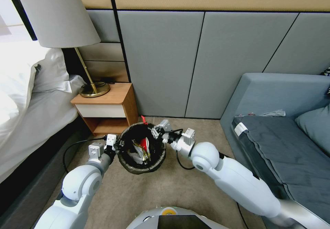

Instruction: Pick up the trash bin, then pick up the garbage from the floor and place it into the trash bin.

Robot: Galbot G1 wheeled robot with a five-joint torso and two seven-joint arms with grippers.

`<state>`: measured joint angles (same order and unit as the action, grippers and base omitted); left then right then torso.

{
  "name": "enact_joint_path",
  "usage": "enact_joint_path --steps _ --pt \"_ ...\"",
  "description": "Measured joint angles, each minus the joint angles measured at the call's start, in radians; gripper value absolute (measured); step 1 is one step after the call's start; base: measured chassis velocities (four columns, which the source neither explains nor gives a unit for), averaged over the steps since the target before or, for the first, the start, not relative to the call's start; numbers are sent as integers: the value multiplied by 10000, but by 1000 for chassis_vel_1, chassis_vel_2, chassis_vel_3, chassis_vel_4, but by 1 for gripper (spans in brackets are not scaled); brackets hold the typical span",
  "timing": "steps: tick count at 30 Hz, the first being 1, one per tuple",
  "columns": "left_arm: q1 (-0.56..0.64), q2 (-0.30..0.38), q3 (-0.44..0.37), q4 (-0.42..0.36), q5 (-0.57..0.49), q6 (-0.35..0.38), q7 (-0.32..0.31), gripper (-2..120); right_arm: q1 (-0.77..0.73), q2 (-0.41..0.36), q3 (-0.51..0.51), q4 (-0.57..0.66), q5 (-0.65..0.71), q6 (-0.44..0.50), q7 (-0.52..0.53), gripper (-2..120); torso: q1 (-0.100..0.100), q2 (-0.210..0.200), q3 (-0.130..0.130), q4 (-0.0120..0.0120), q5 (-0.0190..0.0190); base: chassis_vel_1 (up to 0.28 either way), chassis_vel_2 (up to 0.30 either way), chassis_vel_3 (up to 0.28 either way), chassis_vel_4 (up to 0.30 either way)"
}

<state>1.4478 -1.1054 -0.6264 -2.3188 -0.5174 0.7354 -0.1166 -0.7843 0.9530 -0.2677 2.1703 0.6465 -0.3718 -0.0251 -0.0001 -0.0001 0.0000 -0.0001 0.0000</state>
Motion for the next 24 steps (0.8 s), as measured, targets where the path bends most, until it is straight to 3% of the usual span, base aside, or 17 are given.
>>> enact_joint_path --steps 7,11,16,17,21,24 --pt "4 5 -8 -8 -15 0 5 1 -101 -118 96 211 -31 -399 -580 0 0 1 0 1 0 0 0 0 0" --pt "2 18 -26 -24 -25 0 8 1 -167 -152 75 258 -31 -547 -645 21 0 1 0 1 0 0 0 0 0" --pt "4 12 -24 -43 -26 0 11 1 -176 -137 -1 292 -27 -598 -457 34 0 1 0 1 1 0 0 0 0" --pt "4 7 -19 -49 -26 0 13 1 -171 -127 -25 293 -28 -601 -403 42 0 0 0 1 0 0 0 0 0" --pt "9 3 -17 -61 -26 0 14 1 -168 -125 -41 295 -29 -608 -377 52 0 0 0 1 1 0 0 0 0" --pt "25 1 -16 -83 -26 0 15 1 -168 -124 -50 325 -29 -630 -362 65 0 0 0 1 0 0 0 0 0"
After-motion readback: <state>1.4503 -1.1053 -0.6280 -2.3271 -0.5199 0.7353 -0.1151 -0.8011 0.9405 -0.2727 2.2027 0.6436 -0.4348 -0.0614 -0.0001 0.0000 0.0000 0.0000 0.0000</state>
